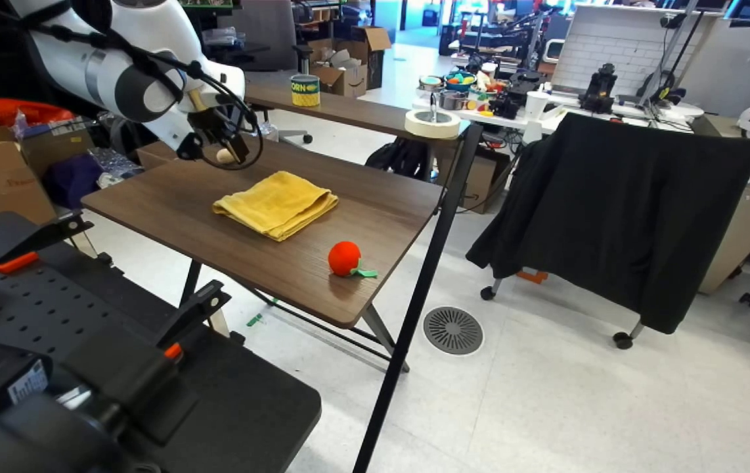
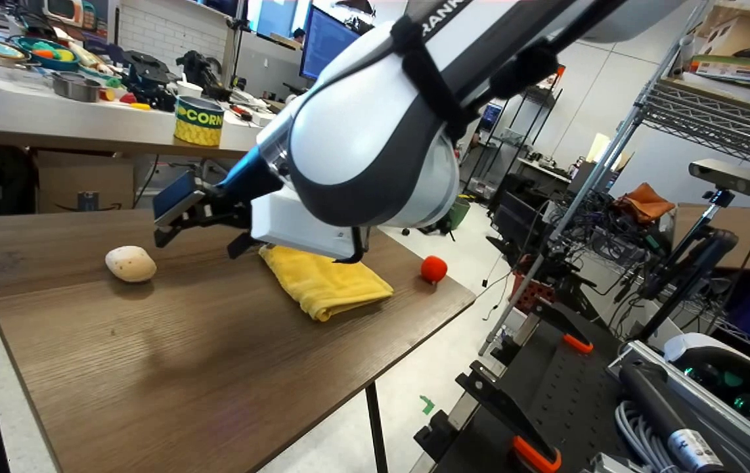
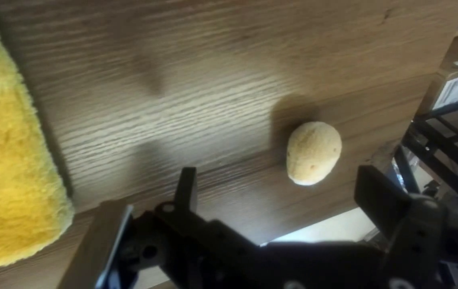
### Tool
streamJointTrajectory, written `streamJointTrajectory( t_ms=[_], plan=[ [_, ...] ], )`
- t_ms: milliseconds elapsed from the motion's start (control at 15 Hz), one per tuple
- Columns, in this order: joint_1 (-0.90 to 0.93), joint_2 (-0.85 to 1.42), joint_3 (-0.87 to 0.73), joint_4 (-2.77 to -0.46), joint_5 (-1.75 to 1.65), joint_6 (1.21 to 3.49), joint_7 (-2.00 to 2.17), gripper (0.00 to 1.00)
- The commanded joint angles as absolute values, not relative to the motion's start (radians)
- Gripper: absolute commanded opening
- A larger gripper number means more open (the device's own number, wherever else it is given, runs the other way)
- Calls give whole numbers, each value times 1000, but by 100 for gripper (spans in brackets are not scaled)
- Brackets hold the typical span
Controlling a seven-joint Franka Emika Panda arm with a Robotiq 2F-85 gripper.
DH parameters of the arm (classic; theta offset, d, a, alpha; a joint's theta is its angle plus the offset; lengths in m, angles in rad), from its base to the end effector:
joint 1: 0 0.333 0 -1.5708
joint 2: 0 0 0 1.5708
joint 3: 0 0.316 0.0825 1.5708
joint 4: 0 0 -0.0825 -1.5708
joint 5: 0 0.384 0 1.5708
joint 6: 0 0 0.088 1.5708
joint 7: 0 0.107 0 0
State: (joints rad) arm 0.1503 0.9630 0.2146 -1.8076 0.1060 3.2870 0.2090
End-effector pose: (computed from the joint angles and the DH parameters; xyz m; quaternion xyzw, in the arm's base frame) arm 0.6206 0.2102 0.0772 -0.9618 0.0440 -0.2255 0.1491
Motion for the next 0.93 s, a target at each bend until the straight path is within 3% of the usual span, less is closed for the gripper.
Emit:
streamJointTrajectory(
  t_ms=[0,600,667,867],
  plan=[
    [206,1105,193,-1627,115,3296,190,100],
    [306,1267,178,-1383,118,3297,191,100],
    [311,1274,178,-1369,117,3292,190,75],
    [319,1289,177,-1344,113,3297,183,58]
  ],
)
